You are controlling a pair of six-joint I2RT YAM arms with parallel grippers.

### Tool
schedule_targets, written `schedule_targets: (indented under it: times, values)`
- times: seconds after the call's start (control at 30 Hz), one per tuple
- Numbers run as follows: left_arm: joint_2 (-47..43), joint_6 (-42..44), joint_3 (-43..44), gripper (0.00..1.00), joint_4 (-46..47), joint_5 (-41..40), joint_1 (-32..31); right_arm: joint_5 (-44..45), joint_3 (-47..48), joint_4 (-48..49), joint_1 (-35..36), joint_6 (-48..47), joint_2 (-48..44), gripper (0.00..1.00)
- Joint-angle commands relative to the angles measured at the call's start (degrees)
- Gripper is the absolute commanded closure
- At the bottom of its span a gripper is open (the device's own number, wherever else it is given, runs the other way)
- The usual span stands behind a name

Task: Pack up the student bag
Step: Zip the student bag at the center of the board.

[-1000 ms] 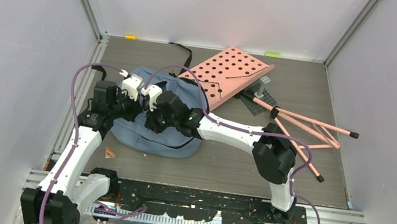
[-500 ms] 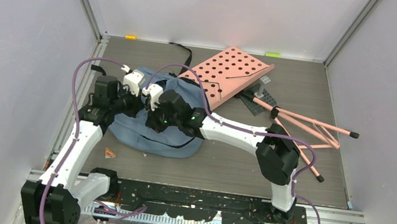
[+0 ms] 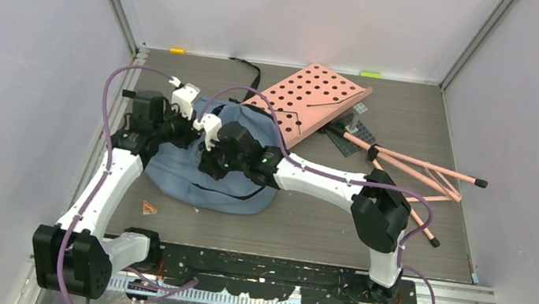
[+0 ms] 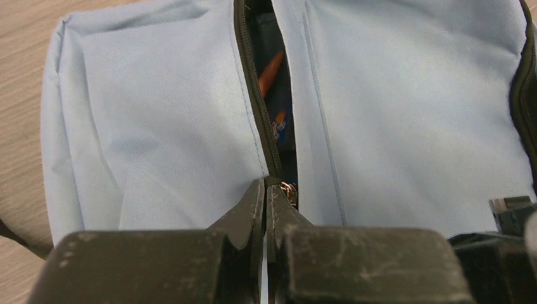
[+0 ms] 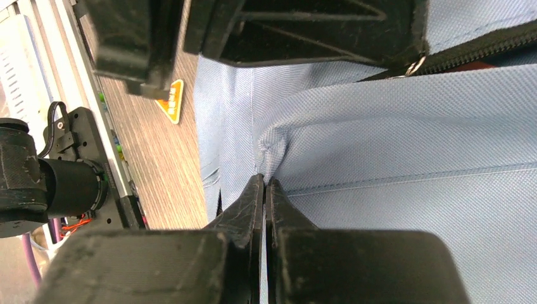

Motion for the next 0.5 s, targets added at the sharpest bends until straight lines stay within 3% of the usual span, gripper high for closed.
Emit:
schedule_targets:
  times: [0.0,0.47]
  values:
    - [0.4,2.6,5.8,1.0,18.4,-3.5,0.8,-7.9,-1.9,-9.6,2.3,0.2,-3.5,0.99]
    - [12.4,0.1,9.3,1.0,27.5,-1.8,0.7,-7.6,-2.2,-10.4,2.3,-0.6,-3.8,0.99]
